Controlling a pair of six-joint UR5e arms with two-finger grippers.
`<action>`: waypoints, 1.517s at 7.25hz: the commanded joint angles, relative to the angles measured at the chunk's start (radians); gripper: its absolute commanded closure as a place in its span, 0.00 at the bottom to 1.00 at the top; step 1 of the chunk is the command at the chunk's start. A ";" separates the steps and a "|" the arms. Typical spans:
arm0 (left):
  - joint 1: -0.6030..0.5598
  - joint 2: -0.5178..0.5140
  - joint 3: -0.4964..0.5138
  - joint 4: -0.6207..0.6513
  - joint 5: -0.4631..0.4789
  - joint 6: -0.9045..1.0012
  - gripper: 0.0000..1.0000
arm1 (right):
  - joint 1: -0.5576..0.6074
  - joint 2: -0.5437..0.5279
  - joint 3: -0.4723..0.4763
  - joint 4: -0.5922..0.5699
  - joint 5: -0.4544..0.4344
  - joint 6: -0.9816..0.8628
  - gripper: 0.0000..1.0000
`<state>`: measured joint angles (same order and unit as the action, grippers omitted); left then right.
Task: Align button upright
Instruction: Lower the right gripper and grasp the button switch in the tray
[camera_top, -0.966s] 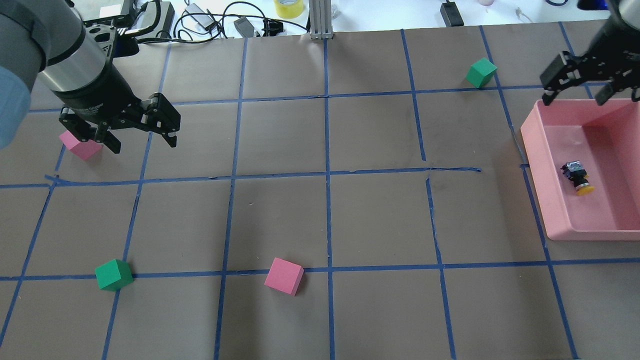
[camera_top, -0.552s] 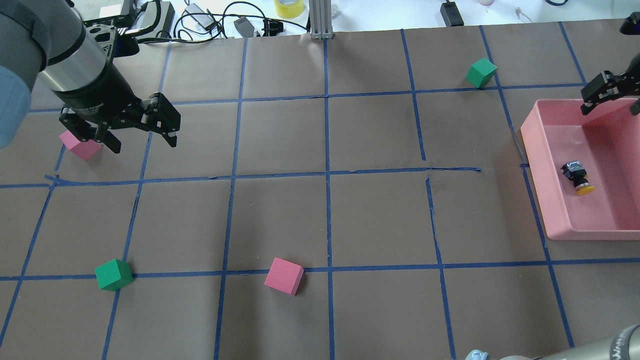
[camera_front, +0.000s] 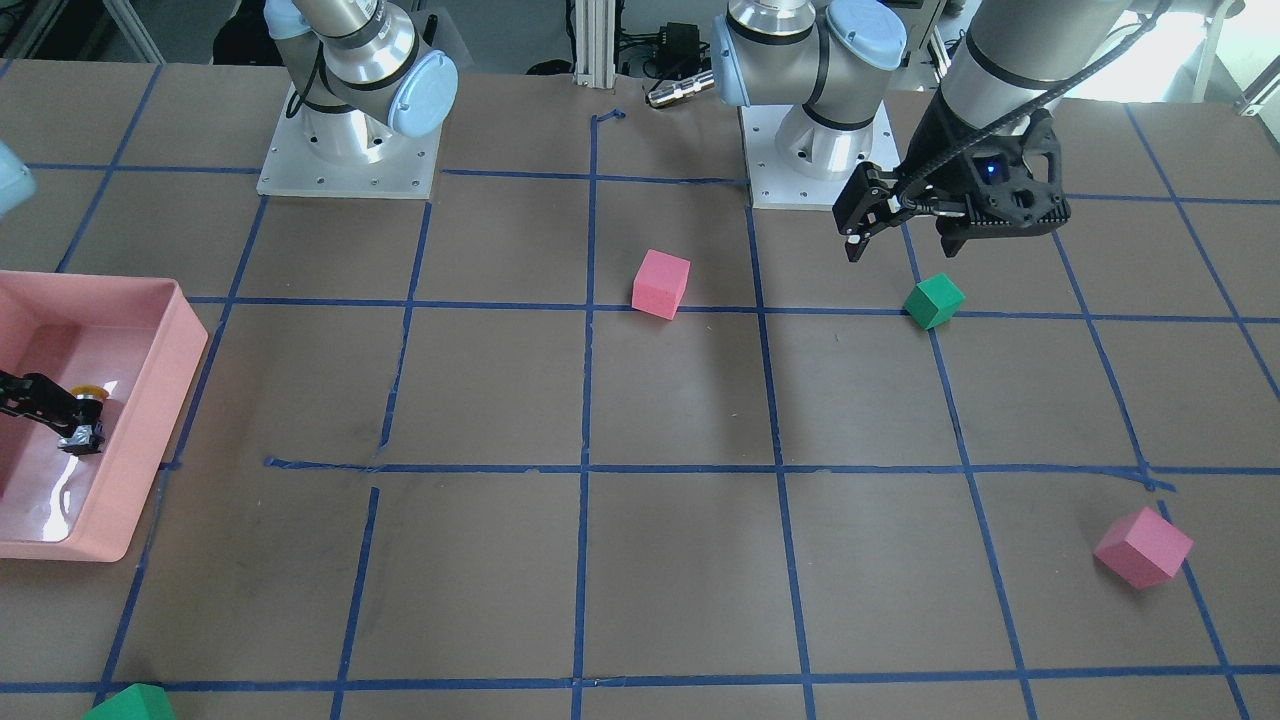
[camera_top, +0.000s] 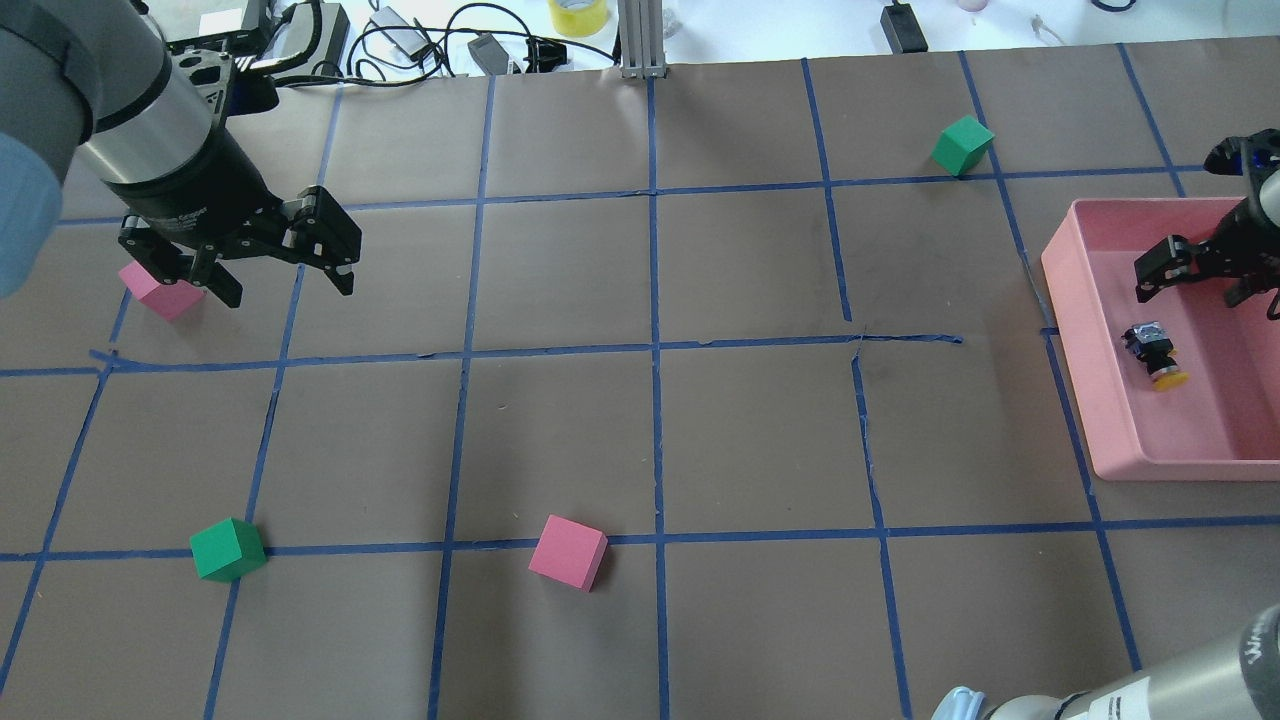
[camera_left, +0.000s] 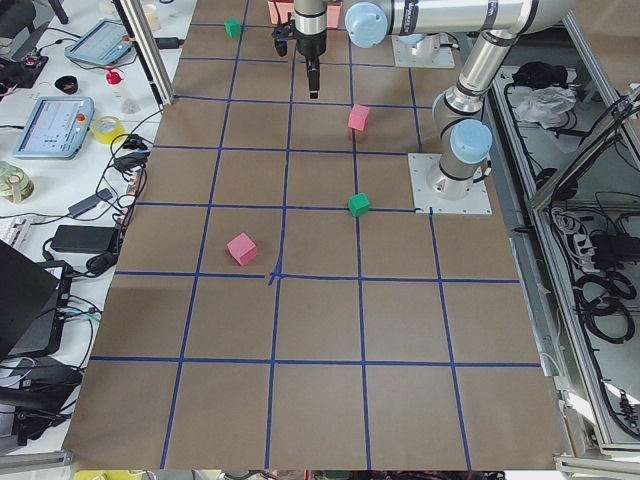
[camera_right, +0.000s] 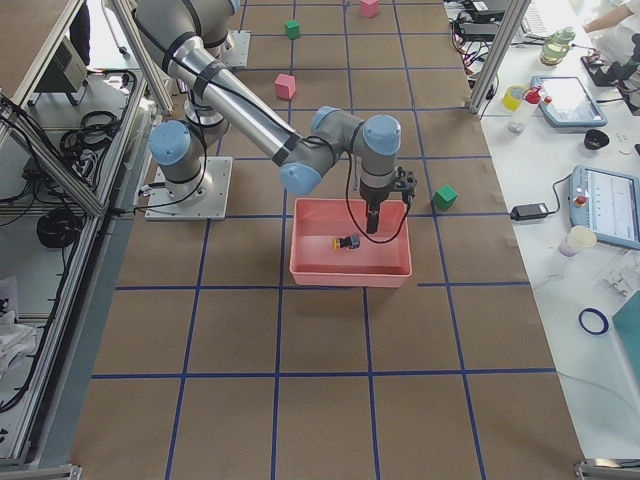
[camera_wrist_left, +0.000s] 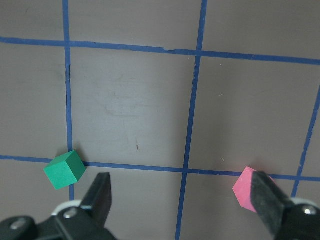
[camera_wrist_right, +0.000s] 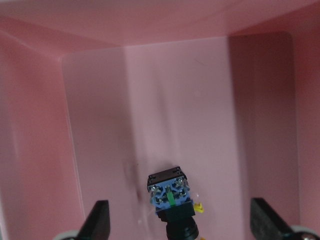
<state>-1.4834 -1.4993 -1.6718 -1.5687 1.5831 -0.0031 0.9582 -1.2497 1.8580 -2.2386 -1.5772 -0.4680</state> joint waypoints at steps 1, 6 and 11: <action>0.000 0.001 0.000 -0.001 0.000 0.000 0.00 | -0.004 0.027 0.013 -0.024 -0.001 0.006 0.00; 0.000 0.001 0.000 -0.001 0.002 0.000 0.00 | -0.004 0.026 0.017 -0.026 -0.004 0.034 0.00; 0.000 0.001 0.000 -0.001 0.002 0.000 0.00 | -0.004 0.041 0.020 -0.026 0.011 -0.068 0.00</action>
<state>-1.4833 -1.4987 -1.6720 -1.5693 1.5845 -0.0031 0.9541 -1.2187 1.8768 -2.2642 -1.5728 -0.4647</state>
